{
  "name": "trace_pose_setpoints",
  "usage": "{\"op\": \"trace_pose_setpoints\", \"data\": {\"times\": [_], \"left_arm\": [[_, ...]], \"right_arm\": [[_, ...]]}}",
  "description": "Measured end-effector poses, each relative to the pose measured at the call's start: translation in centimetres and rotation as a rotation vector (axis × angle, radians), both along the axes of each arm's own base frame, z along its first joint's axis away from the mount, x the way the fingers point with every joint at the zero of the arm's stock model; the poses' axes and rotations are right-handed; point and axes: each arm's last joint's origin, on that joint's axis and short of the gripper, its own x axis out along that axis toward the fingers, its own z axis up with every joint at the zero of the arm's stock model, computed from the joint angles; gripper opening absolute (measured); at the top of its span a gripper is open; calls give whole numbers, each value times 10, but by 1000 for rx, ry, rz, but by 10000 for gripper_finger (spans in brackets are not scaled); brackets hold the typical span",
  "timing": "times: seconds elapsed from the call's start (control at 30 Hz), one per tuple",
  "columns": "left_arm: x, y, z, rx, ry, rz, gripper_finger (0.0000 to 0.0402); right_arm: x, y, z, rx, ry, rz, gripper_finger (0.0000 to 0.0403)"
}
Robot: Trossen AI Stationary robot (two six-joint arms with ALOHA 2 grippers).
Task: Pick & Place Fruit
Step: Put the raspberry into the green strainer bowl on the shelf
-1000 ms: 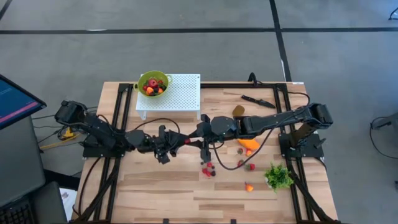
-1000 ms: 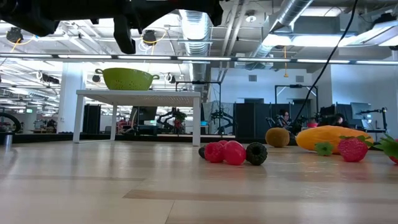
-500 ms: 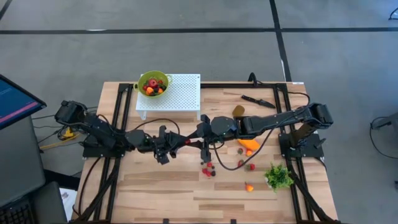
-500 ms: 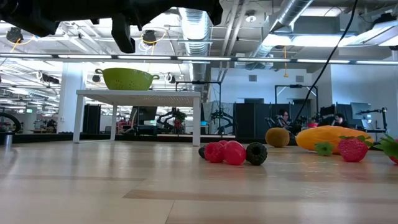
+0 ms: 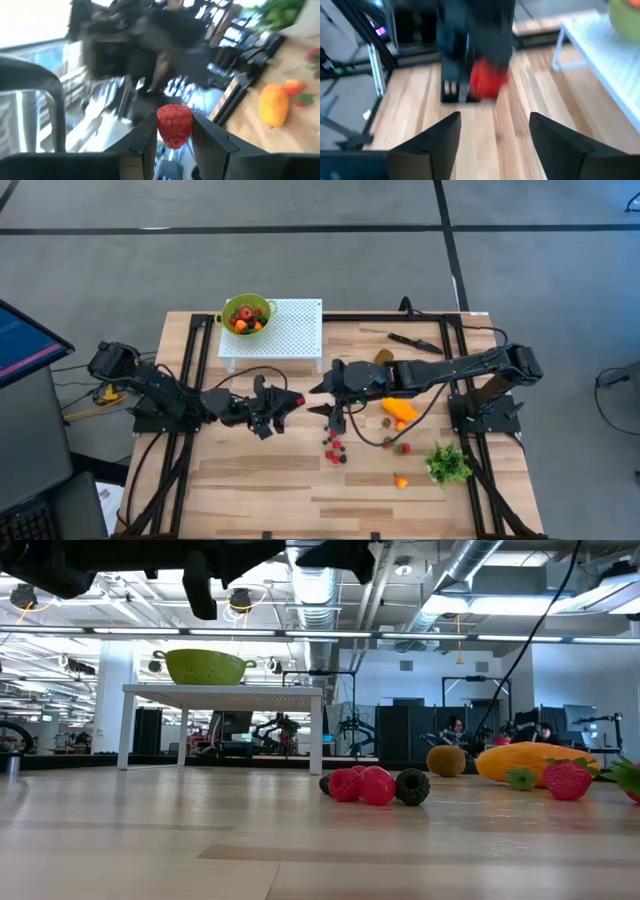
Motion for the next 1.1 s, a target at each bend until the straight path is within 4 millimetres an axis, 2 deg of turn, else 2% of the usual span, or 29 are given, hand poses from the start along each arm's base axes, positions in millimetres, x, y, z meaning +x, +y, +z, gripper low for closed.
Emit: {"op": "trace_pose_setpoints", "data": {"times": [0.13,0.4,0.53,0.73,1.1], "left_arm": [[-4,18,12,-74,-71,196,101],[-27,83,39,-384,-332,622,101],[-39,106,46,-506,-473,776,101],[-43,117,42,-536,-486,931,101],[-38,118,26,-605,-419,939,101]], "right_arm": [[-7,-5,-4,26,86,-32,244],[-3,-9,-21,46,179,-67,231],[-1,-9,-24,44,192,-68,222],[-1,-11,-24,45,192,-73,212],[-1,-11,-24,44,192,-71,208]]}}
